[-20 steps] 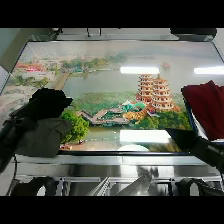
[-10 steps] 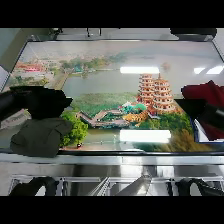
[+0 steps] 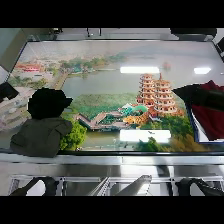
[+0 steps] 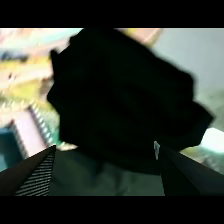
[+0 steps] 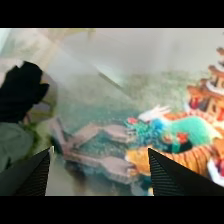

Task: Fold the shirts.

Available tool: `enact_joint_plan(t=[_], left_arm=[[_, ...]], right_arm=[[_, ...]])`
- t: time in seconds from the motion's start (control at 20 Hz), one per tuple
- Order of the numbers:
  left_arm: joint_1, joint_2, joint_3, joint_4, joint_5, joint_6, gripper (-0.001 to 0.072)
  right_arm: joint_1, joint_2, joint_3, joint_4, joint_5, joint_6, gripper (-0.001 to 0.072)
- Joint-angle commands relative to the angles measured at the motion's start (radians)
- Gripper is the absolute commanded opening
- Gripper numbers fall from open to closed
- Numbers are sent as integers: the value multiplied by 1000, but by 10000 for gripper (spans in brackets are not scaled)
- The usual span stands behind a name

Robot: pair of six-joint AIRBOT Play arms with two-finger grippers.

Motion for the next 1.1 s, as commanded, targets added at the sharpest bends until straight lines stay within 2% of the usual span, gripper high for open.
enact_joint_plan(t=[0.0, 0.35, 0.5, 0.55, 0.6, 0.65, 0.75, 0.85, 0.95, 1.05], left_arm=[[82, -184, 11, 9, -54, 42, 720], [-30, -433, 12, 9, 32, 106, 720], [-77, -484, 12, 10, 78, 129, 705], [-86, -491, 12, 11, 97, 132, 678], [-91, -491, 14, 10, 113, 132, 395], [-93, -490, 32, 8, 104, 132, -10], [-98, -483, 113, -30, 25, 132, 19], [-101, -446, 214, -158, -46, 166, 19], [-116, -389, 324, -371, -109, 226, 19], [-153, -330, 420, -616, -181, 277, 20]], right_arm=[[2, -63, 8, -83, 0, 23, 661], [11, -90, 8, -81, 1, 29, 661], [11, -90, 8, -80, 3, 51, 659], [11, -90, 8, -80, 4, 51, 659], [11, -90, 8, -80, 8, 51, 651], [11, -90, 8, -80, 12, 52, 578], [11, -90, 8, -78, 41, 63, 425], [11, -90, 8, -53, 86, 62, 214], [11, -90, 8, -37, 116, 62, 197], [11, -84, 8, -38, 146, 61, 84]])
